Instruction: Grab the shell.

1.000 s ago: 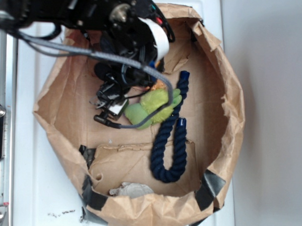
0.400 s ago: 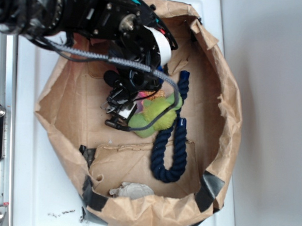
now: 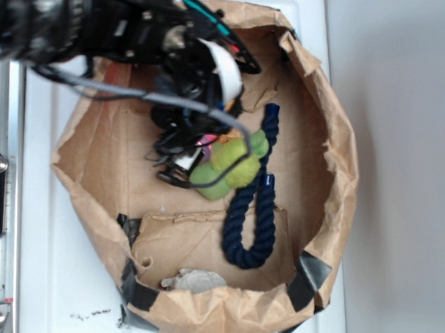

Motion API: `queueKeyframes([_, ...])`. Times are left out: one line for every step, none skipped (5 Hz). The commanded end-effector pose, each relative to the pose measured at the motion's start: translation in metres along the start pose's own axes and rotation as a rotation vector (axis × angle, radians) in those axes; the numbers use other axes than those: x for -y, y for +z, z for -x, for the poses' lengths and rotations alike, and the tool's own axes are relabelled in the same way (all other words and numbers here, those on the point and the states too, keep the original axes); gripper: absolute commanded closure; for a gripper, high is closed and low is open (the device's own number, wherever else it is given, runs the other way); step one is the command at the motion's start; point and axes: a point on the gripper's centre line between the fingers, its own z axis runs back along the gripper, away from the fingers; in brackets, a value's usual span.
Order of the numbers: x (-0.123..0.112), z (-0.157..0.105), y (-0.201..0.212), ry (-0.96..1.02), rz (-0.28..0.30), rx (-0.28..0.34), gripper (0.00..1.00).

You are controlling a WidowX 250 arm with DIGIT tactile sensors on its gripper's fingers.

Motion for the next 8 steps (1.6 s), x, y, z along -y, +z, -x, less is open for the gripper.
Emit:
queueKeyframes([-0.004, -0.014, 0.025, 0.017, -0.028, 0.024, 1.00])
queueKeyframes([0.001, -0.018, 0.056, 0.033, 0.023, 0.057, 1.00])
queueKeyframes([0.004, -0.029, 0.087, 0.074, 0.048, 0.084, 1.00])
queueKeyframes([0.009, -0.049, 0.108, 0.161, -0.028, 0.105, 1.00])
queueKeyframes([0.018, -0.064, 0.113, 0.249, -0.236, 0.134, 1.00])
queueKeyframes([0.026, -0.083, 0.104, 0.435, -0.327, 0.053, 1.00])
queueKeyframes([0.016, -0.093, 0.107, 0.678, -0.337, -0.087, 1.00])
queueKeyframes([0.020, -0.091, 0.104, 0.723, -0.348, -0.140, 1.00])
